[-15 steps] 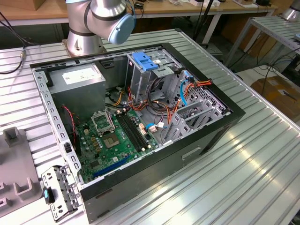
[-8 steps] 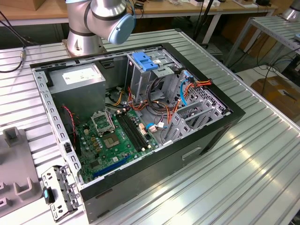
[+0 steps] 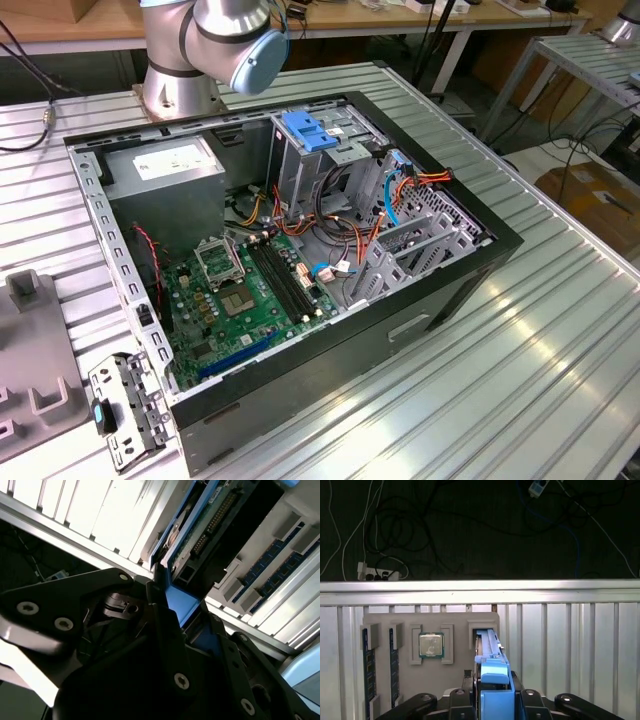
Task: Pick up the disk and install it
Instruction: 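Pick up the disk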
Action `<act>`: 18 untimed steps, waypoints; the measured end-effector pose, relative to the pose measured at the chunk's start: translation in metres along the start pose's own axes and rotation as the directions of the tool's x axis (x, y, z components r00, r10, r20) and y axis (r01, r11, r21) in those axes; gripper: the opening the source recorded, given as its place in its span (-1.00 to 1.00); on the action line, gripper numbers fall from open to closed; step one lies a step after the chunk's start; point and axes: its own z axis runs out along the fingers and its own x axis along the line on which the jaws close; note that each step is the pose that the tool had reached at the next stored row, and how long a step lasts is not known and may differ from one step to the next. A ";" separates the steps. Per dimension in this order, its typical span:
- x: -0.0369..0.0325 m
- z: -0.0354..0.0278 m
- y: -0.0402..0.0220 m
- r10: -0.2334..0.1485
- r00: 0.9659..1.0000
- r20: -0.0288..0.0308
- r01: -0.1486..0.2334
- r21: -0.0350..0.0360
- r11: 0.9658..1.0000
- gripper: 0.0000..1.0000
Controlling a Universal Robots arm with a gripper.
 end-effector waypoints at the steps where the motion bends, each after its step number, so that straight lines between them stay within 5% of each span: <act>1: 0.0000 -0.0019 0.0000 0.000 1.000 0.000 0.000 0.000 1.000 -0.25; 4: -0.0001 -0.0067 -0.0001 0.000 1.000 0.000 0.000 0.000 1.000 -0.25; 18: -0.0001 -0.0080 -0.0001 0.000 1.000 0.000 0.000 0.000 1.000 -0.25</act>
